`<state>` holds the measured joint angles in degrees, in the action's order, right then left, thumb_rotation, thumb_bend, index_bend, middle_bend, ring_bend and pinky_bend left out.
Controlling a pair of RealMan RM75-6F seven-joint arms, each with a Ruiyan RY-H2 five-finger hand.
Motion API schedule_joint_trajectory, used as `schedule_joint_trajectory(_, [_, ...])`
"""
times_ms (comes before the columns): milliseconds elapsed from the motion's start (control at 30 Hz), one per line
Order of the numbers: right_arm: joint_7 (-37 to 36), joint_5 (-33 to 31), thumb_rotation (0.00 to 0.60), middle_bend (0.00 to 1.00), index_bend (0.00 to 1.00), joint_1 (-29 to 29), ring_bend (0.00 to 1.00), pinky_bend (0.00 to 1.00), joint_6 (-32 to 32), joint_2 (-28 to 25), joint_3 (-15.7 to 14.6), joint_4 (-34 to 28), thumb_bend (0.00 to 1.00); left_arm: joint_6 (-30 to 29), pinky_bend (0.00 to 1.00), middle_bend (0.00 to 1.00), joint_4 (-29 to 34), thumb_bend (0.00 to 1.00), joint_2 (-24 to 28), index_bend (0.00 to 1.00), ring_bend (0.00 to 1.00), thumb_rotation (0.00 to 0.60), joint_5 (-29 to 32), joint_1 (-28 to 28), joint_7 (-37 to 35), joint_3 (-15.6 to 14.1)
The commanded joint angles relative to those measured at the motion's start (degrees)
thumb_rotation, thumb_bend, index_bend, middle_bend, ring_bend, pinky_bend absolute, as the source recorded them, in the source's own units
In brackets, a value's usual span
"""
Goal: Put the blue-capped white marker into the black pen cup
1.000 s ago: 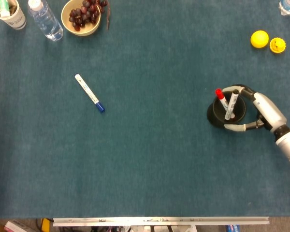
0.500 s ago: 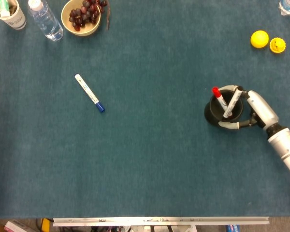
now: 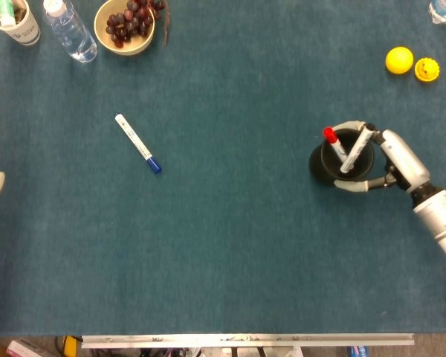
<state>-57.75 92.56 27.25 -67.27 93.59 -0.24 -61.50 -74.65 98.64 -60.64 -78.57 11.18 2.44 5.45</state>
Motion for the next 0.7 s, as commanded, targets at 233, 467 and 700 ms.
schedule_joint_trajectory(233, [0.70, -1.38, 0.600, 0.42, 0.41, 0.38, 0.37, 0.34, -1.20, -12.75, 1.64, -14.06, 0.41, 8.76, 0.00, 0.07, -9.09, 0.30, -1.76, 0.20, 0.00, 0.600, -3.76, 7.49, -4.93, 0.62])
schedule_joint_trajectory(467, [1.72, -2.67, 0.600, 0.42, 0.41, -0.57, 0.37, 0.34, -1.85, -20.21, 2.14, -21.47, 0.43, 14.04, 0.00, 0.09, -16.73, 0.30, -5.40, 0.24, 0.00, 0.600, -9.94, 13.08, -9.99, -1.35])
schedule_joint_trajectory(700, [2.23, -3.51, 0.600, 0.42, 0.42, -1.37, 0.37, 0.34, -1.77, -24.02, 2.18, -24.92, 0.43, 16.37, 0.00, 0.09, -24.68, 0.30, -10.11, 0.28, 0.00, 0.600, -17.02, 18.53, -16.05, -4.04])
